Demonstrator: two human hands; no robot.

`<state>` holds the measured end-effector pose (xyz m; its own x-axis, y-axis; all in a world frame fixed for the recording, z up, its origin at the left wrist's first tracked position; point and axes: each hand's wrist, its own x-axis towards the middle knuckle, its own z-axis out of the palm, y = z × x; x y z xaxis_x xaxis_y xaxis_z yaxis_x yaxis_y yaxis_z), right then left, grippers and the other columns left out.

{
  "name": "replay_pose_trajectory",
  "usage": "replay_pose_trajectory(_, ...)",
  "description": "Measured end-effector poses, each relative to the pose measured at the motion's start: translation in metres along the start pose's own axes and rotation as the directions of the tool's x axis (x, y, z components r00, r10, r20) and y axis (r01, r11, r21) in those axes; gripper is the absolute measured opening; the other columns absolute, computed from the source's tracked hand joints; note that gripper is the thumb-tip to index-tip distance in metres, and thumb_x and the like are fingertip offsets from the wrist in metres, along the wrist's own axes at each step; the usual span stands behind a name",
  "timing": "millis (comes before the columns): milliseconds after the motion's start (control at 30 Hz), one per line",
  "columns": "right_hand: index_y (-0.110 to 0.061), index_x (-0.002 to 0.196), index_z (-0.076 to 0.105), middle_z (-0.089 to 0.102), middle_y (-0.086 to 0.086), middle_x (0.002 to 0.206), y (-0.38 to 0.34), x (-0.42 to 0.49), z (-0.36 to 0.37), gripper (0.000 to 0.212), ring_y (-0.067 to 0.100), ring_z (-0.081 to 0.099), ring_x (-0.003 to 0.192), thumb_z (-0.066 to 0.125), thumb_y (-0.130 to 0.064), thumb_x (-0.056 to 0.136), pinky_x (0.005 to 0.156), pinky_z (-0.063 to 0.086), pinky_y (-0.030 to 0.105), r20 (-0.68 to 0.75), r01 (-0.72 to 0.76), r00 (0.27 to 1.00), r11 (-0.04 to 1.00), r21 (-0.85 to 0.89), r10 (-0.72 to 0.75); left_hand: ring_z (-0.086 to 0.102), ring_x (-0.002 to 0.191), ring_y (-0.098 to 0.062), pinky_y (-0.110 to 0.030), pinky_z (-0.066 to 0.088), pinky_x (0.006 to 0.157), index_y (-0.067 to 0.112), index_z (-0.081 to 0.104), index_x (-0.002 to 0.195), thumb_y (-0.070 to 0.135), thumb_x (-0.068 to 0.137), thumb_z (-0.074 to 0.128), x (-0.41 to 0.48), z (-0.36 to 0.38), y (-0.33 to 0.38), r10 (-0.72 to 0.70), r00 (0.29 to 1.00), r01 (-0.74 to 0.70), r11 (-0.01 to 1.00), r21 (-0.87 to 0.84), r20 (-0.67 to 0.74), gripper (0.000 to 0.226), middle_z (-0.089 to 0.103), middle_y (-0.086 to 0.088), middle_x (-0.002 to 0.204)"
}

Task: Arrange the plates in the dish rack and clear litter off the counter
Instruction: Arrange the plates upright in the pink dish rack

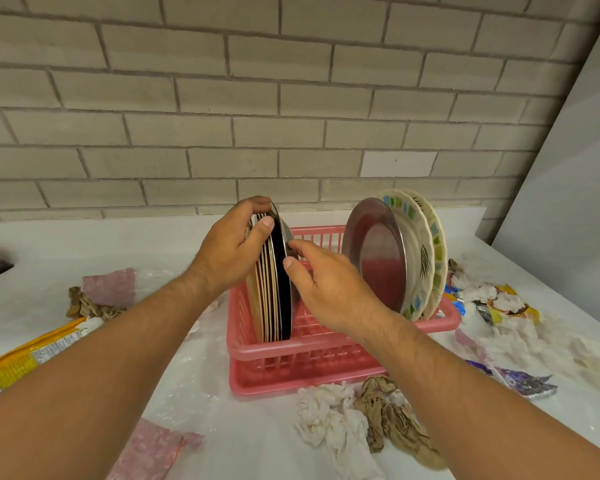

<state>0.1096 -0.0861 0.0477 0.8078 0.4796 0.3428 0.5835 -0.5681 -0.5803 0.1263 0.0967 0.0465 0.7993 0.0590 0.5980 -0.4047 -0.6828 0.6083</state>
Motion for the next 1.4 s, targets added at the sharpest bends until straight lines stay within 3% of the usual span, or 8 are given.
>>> replay_pose_trajectory(133,-0.018,0.112,0.053,0.06,-0.003,0.077,-0.007,0.0,-0.003,0.027,0.016,0.054,0.066,0.036,-0.034,0.097,0.057,0.039,0.032,-0.047,0.009,0.999,0.977,-0.212,-0.019,0.046,0.108,0.015,0.002,0.031,0.084,0.024,0.054,0.122,0.029,0.096,0.047,0.001,0.001,0.003,-0.007,1.0,0.008,1.0,0.006,-0.02,0.027,0.052,0.021,0.122)
replay_pose_trajectory(267,-0.009,0.113,0.045,0.045,0.001,0.069,-0.016,0.01,0.0,0.023,0.025,0.052,0.064,0.036,-0.02,0.096,0.051,0.03,0.031,-0.011,-0.068,0.998,0.924,-0.376,0.068,0.042,0.101,0.026,0.006,0.029,0.079,0.027,0.054,0.116,0.028,0.094,0.048,0.001,0.0,0.007,0.012,1.0,-0.012,1.0,0.025,-0.018,0.023,0.051,0.024,0.115)
replay_pose_trajectory(400,-0.017,0.129,0.037,0.053,0.005,0.087,-0.014,0.019,-0.007,0.039,0.024,0.055,0.078,0.045,-0.011,0.091,0.055,0.044,0.032,0.011,-0.303,0.951,0.937,-0.175,0.309,0.043,0.107,0.011,0.0,0.03,0.08,0.025,0.054,0.119,0.031,0.094,0.048,-0.001,-0.002,0.006,0.012,1.0,-0.011,0.998,0.066,-0.009,0.027,0.05,0.021,0.12)
replay_pose_trajectory(533,-0.017,0.135,0.037,0.053,0.0,0.083,-0.011,0.026,-0.03,0.042,0.018,0.056,0.074,0.045,-0.013,0.094,0.054,0.048,0.029,-0.071,-0.324,0.946,0.938,-0.123,0.317,0.044,0.111,0.002,-0.006,0.029,0.084,0.023,0.053,0.121,0.031,0.095,0.048,-0.003,-0.002,0.006,0.012,1.0,-0.012,0.996,0.084,0.005,0.028,0.052,0.015,0.126)
replay_pose_trajectory(667,-0.015,0.13,0.043,0.046,-0.004,0.074,-0.012,0.037,-0.068,0.041,0.013,0.046,0.062,0.053,-0.018,0.091,0.047,0.033,0.026,-0.187,-0.29,0.952,0.91,-0.297,0.242,0.045,0.11,0.001,-0.006,0.029,0.083,0.021,0.053,0.123,0.031,0.094,0.048,-0.003,0.0,0.008,0.022,1.0,-0.022,0.995,0.095,0.002,0.031,0.054,0.011,0.128)
replay_pose_trajectory(867,-0.015,0.128,0.043,0.049,0.003,0.083,-0.009,0.031,-0.095,0.048,0.026,0.051,0.078,0.063,-0.009,0.085,0.055,0.04,0.03,-0.227,-0.334,0.94,0.827,-0.452,0.256,0.045,0.11,0.001,-0.008,0.031,0.082,0.021,0.051,0.125,0.035,0.094,0.046,-0.004,0.002,0.007,0.021,1.0,-0.02,0.995,0.097,-0.008,0.034,0.053,0.011,0.129)
replay_pose_trajectory(1000,-0.012,0.13,0.041,0.059,0.013,0.108,0.01,0.023,-0.077,0.041,0.032,0.058,0.097,0.053,-0.008,0.091,0.067,0.044,0.037,-0.201,-0.353,0.936,0.768,-0.534,0.29,0.045,0.108,0.002,-0.006,0.031,0.077,0.022,0.05,0.125,0.039,0.094,0.044,-0.005,0.004,0.008,0.013,1.0,-0.012,0.996,0.087,-0.015,0.036,0.052,0.013,0.127)
replay_pose_trajectory(1400,-0.021,0.14,0.014,0.055,0.018,0.115,0.038,0.016,-0.055,0.072,0.032,0.057,0.085,0.06,-0.005,0.087,0.058,0.041,0.036,-0.108,-0.352,0.927,0.734,-0.581,0.36,0.045,0.106,0.005,0.003,0.032,0.069,0.023,0.05,0.125,0.034,0.095,0.046,-0.006,0.003,0.008,0.009,1.0,-0.008,0.998,0.054,-0.028,0.032,0.049,0.021,0.123)
